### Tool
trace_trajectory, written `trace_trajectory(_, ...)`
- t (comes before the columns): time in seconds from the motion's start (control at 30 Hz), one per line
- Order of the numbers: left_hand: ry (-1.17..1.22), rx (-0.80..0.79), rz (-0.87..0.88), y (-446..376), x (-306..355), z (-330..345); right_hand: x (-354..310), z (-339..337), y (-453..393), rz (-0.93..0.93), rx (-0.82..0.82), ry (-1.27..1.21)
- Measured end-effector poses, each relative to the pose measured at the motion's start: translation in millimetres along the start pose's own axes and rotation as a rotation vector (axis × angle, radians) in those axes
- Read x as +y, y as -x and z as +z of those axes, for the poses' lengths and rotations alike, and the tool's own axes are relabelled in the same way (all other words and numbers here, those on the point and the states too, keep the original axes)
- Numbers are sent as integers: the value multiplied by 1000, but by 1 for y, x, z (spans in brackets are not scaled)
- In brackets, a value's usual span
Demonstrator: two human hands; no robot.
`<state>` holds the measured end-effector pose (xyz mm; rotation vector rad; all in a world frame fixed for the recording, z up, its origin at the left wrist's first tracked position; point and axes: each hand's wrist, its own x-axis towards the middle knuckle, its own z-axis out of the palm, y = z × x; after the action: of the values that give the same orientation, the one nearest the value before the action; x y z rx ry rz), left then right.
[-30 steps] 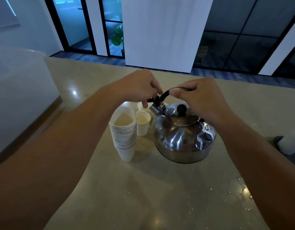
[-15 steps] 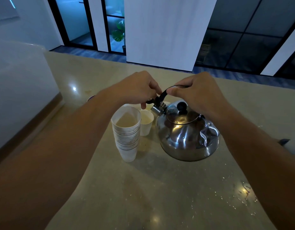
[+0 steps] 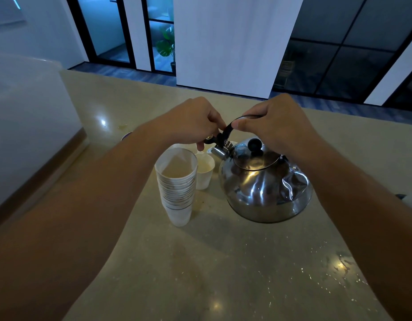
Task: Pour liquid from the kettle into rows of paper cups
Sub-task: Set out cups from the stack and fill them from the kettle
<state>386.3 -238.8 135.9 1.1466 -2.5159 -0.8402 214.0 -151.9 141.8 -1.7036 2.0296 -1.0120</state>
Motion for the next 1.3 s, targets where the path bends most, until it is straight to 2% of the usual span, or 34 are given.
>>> trace_trajectory(0.9, 17, -1, -23, -3, 3, 5, -1, -4, 1, 12, -6, 43)
trace_trajectory(1.07, 42, 52, -9, 1, 9, 4, 3, -8, 9, 39, 46, -48)
trace_trajectory(1.3, 67, 136, 51, 10, 31, 7, 20, -21, 26, 120, 184, -303)
